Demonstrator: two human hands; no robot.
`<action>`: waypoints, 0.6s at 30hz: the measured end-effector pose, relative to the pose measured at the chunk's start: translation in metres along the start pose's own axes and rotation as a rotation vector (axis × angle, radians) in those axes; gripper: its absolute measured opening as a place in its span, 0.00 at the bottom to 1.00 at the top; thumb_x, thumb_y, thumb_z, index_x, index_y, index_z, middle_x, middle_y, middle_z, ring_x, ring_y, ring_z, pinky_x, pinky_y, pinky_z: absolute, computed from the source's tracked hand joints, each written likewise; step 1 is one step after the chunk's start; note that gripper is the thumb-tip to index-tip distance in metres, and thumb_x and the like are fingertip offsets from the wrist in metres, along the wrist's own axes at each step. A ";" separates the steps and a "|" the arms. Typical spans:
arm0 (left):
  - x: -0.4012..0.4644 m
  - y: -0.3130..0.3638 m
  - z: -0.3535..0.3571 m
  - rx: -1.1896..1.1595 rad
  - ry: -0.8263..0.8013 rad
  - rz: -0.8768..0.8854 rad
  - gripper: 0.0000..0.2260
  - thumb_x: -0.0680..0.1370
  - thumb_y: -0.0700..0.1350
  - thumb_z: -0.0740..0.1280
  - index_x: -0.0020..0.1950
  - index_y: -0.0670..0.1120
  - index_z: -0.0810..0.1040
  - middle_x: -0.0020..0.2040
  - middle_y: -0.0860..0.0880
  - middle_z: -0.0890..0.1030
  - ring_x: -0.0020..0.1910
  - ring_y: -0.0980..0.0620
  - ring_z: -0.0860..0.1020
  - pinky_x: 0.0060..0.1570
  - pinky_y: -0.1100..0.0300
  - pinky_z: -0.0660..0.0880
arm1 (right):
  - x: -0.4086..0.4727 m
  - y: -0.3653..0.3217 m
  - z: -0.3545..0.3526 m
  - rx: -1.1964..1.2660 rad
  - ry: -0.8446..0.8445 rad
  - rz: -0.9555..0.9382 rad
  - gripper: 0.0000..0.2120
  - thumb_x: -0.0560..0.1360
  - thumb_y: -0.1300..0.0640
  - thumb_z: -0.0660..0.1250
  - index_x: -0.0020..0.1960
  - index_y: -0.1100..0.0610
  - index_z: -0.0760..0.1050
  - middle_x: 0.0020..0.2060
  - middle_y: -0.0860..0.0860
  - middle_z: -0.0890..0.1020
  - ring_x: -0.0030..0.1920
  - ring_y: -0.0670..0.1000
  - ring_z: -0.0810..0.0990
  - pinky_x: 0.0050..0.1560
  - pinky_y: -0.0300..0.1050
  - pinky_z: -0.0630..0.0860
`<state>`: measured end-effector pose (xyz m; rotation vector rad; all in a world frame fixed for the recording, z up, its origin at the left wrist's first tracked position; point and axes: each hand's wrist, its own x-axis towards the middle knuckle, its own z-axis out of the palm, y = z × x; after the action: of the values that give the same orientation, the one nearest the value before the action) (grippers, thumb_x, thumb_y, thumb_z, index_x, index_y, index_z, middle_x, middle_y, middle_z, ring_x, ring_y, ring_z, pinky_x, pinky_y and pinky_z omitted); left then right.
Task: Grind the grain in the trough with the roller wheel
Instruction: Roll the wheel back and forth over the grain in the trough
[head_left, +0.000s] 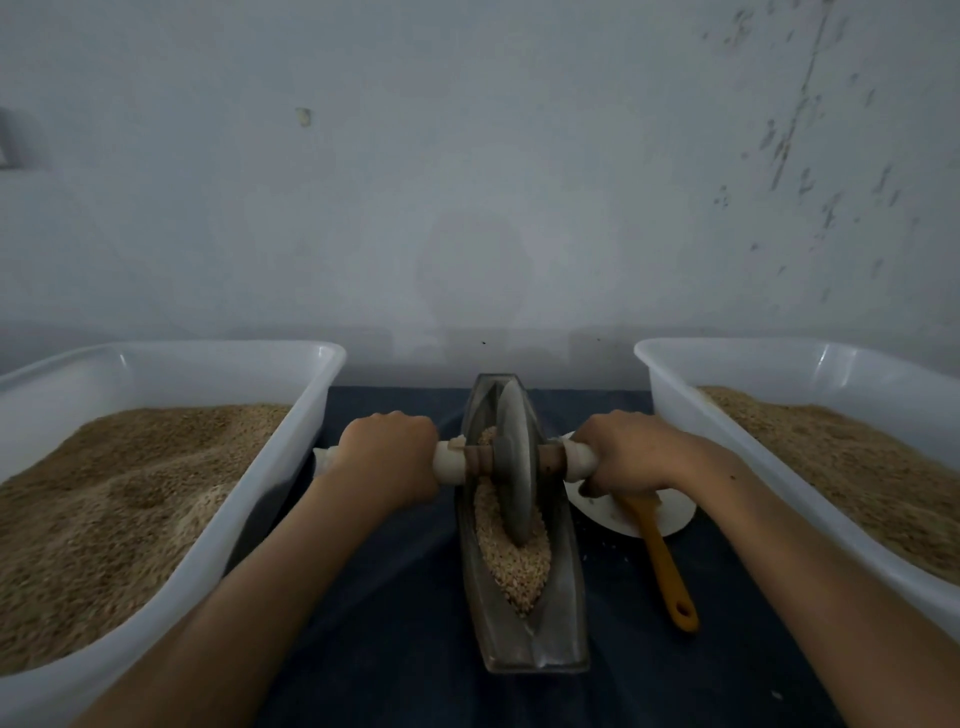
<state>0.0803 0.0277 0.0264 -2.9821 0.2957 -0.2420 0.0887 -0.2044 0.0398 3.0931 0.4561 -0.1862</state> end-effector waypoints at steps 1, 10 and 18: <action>0.000 0.000 -0.001 0.001 -0.010 0.005 0.10 0.73 0.49 0.67 0.52 0.47 0.75 0.41 0.52 0.73 0.42 0.52 0.74 0.43 0.59 0.72 | 0.000 0.000 -0.001 0.011 -0.019 0.008 0.14 0.71 0.52 0.72 0.56 0.49 0.77 0.46 0.49 0.81 0.46 0.50 0.79 0.45 0.45 0.76; -0.001 0.002 0.006 -0.041 0.127 -0.049 0.06 0.77 0.48 0.64 0.52 0.49 0.73 0.49 0.50 0.78 0.48 0.50 0.77 0.43 0.58 0.69 | 0.009 0.000 0.017 -0.095 0.363 -0.016 0.04 0.76 0.53 0.63 0.42 0.47 0.71 0.41 0.48 0.80 0.43 0.51 0.79 0.40 0.45 0.70; -0.002 0.003 0.008 -0.004 0.183 -0.038 0.07 0.77 0.48 0.63 0.53 0.49 0.73 0.49 0.50 0.79 0.48 0.50 0.78 0.42 0.59 0.68 | 0.007 0.000 0.017 -0.099 0.352 -0.014 0.04 0.75 0.53 0.64 0.42 0.47 0.70 0.42 0.48 0.80 0.43 0.50 0.78 0.41 0.45 0.70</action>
<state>0.0793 0.0257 0.0182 -2.9762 0.2588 -0.5212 0.0932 -0.2030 0.0219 3.0272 0.4745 0.3751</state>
